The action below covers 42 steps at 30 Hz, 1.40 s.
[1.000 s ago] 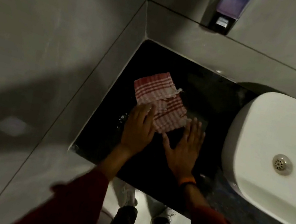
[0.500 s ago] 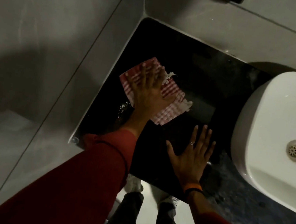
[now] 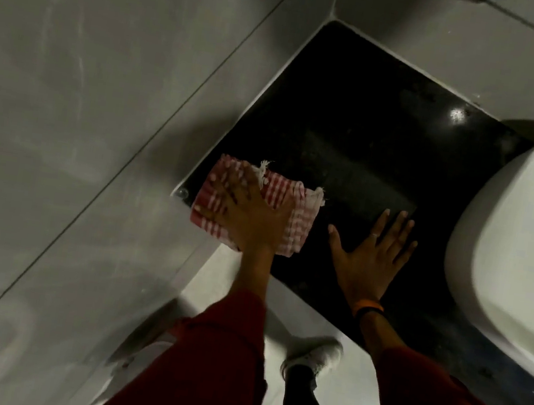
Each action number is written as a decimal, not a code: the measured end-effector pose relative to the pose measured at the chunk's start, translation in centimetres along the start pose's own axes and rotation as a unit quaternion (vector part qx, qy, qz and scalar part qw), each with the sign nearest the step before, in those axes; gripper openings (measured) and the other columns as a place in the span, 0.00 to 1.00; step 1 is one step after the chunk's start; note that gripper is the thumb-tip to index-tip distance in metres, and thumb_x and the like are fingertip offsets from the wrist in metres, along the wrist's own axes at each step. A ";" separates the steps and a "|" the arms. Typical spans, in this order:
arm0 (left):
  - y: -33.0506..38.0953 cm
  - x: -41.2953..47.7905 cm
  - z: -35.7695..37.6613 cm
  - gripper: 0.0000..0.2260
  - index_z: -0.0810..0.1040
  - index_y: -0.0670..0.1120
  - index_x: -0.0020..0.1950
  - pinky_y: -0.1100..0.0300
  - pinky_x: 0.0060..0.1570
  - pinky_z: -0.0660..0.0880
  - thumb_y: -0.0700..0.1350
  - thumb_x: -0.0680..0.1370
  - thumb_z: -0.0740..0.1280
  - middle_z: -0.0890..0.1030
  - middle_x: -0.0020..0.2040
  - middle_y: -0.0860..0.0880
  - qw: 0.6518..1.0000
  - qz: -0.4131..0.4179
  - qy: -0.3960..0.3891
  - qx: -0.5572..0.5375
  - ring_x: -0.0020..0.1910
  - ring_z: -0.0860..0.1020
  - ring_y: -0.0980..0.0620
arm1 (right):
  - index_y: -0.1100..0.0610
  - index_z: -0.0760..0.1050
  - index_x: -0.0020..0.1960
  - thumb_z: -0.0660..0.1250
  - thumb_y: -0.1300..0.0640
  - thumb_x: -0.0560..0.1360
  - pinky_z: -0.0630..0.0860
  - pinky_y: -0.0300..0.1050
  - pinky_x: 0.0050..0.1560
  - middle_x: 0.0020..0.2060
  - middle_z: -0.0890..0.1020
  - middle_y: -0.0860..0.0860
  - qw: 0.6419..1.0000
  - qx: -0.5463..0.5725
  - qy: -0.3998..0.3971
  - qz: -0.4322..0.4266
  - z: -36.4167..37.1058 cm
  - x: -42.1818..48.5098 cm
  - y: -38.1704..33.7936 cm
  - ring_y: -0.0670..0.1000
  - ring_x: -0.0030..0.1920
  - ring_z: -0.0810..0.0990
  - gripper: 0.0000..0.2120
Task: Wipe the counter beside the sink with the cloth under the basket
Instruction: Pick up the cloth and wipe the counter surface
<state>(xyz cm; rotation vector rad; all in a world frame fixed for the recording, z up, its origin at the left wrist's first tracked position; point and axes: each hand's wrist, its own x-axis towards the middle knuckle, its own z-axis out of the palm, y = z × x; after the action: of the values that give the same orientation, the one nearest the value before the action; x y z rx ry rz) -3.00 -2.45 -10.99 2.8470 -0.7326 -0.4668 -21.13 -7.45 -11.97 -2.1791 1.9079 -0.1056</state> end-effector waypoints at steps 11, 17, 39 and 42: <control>1.0 -2.2 -6.4 0.34 0.54 0.49 0.80 0.36 0.78 0.44 0.67 0.80 0.51 0.50 0.82 0.45 0.965 -0.115 -0.042 -0.234 0.81 0.44 0.41 | 0.54 0.50 0.79 0.55 0.35 0.79 0.46 0.62 0.80 0.80 0.54 0.59 0.978 0.134 -0.024 -0.160 -0.9 -7.9 -9.1 0.60 0.81 0.50 0.37; -0.8 4.3 -8.5 0.20 0.80 0.39 0.59 0.52 0.58 0.75 0.52 0.84 0.56 0.82 0.58 0.40 0.924 -0.019 0.025 -0.382 0.54 0.79 0.45 | 0.53 0.35 0.79 0.44 0.36 0.81 0.38 0.62 0.80 0.79 0.32 0.55 0.980 0.121 -0.119 -0.100 2.5 -9.0 -14.5 0.57 0.79 0.32 0.35; 1.2 2.8 -5.2 0.13 0.80 0.41 0.62 0.43 0.64 0.73 0.43 0.82 0.61 0.80 0.62 0.41 0.913 0.343 -0.050 -0.215 0.64 0.76 0.41 | 0.47 0.74 0.67 0.72 0.70 0.66 0.71 0.35 0.67 0.64 0.77 0.44 0.897 0.312 -0.298 -0.098 -12.6 0.7 1.3 0.39 0.65 0.74 0.34; 1.3 1.0 -4.9 0.16 0.75 0.43 0.69 0.49 0.66 0.74 0.45 0.82 0.62 0.76 0.67 0.42 0.891 0.364 -0.150 -0.225 0.66 0.74 0.43 | 0.51 0.73 0.69 0.75 0.64 0.68 0.73 0.52 0.68 0.66 0.75 0.54 0.950 0.265 -0.166 0.017 -10.9 -1.2 1.5 0.53 0.67 0.74 0.31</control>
<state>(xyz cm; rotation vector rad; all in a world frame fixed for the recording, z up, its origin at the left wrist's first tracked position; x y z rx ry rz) -1.08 -3.73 -6.34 1.8977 -1.4357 -0.8128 -25.02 -7.94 -1.67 -1.6817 1.5131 -0.2042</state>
